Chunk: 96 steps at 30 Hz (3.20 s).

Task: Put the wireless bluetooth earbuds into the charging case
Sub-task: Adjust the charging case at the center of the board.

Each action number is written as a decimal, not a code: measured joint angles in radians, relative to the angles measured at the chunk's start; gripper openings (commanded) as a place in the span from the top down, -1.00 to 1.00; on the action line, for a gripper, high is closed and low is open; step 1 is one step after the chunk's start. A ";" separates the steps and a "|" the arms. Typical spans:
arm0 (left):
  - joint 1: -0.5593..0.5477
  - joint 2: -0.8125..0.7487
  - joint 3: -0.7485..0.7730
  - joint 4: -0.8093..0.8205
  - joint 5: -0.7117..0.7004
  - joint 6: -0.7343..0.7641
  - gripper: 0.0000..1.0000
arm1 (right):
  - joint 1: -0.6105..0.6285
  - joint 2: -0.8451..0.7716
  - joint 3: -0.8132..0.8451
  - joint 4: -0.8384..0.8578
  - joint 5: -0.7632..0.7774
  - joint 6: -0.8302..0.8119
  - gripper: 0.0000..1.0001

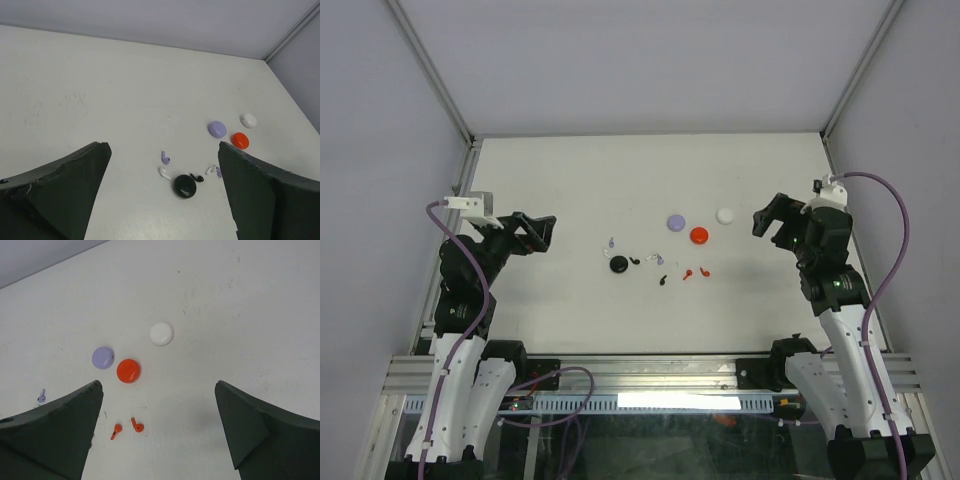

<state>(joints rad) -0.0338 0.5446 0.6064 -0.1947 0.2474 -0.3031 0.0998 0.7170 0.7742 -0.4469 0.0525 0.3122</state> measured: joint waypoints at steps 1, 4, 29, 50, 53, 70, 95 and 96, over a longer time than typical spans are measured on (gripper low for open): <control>0.000 0.000 0.000 0.000 0.004 0.000 -0.98 | 0.000 0.001 0.000 0.000 -0.002 0.000 -0.99; 0.000 0.006 0.000 0.001 0.027 0.002 -0.98 | 0.000 0.003 0.000 0.000 -0.007 0.000 -0.99; -0.367 0.594 0.146 0.004 0.104 -0.053 -0.91 | 0.000 0.093 -0.020 0.032 -0.188 0.000 -0.98; -0.491 1.118 0.344 -0.004 0.093 -0.018 -0.87 | 0.000 0.134 -0.040 0.053 -0.274 -0.001 -0.99; -0.504 1.118 0.343 -0.007 0.093 -0.019 -0.85 | 0.000 0.136 -0.040 0.053 -0.277 -0.001 -0.99; -0.635 0.993 0.253 -0.138 -0.005 -0.076 -0.82 | 0.000 0.152 -0.040 0.054 -0.296 -0.003 -0.99; -0.686 1.012 0.274 -0.361 -0.211 -0.158 -0.86 | 0.000 0.161 -0.040 0.054 -0.323 -0.005 -0.98; -0.692 1.012 0.275 -0.357 -0.214 -0.161 -0.85 | 0.000 0.161 -0.040 0.054 -0.323 -0.005 -0.99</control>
<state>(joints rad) -0.7254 1.5566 0.8818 -0.5522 0.0330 -0.4637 0.0998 0.8776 0.7341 -0.3927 -0.2707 0.3077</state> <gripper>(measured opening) 0.927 0.991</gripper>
